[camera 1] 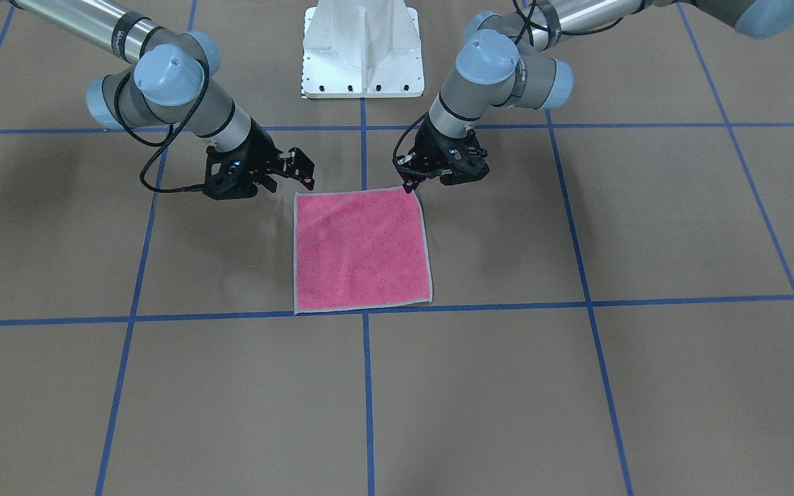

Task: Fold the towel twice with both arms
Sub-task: 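Close both grippers on the near corners of the pink towel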

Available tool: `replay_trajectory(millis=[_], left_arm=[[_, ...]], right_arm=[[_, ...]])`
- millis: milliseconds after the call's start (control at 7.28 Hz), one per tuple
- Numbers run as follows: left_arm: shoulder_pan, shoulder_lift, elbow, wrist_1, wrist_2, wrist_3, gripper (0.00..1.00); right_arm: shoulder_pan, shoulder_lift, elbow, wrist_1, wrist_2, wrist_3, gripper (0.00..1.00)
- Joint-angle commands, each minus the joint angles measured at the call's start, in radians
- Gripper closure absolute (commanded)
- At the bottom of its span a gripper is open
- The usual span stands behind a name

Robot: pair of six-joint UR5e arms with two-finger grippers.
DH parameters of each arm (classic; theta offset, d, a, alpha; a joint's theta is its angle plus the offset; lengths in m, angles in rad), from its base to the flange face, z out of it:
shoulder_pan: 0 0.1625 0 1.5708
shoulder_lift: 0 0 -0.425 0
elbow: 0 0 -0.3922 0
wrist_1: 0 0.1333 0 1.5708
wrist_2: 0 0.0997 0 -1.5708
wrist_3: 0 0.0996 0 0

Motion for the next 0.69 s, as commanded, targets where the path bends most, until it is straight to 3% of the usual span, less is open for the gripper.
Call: replay_trajectory(millis=[0, 549], left_arm=[[0.000, 0.000, 0.000, -0.006, 0.000, 0.002, 0.91], [-0.002, 0.001, 0.000, -0.012, 0.000, 0.002, 0.91]], right_arm=[[-0.004, 0.009, -0.012, 0.000, -0.005, 0.012, 0.29], [-0.016, 0.007, -0.013, 0.000, -0.005, 0.015, 0.50]])
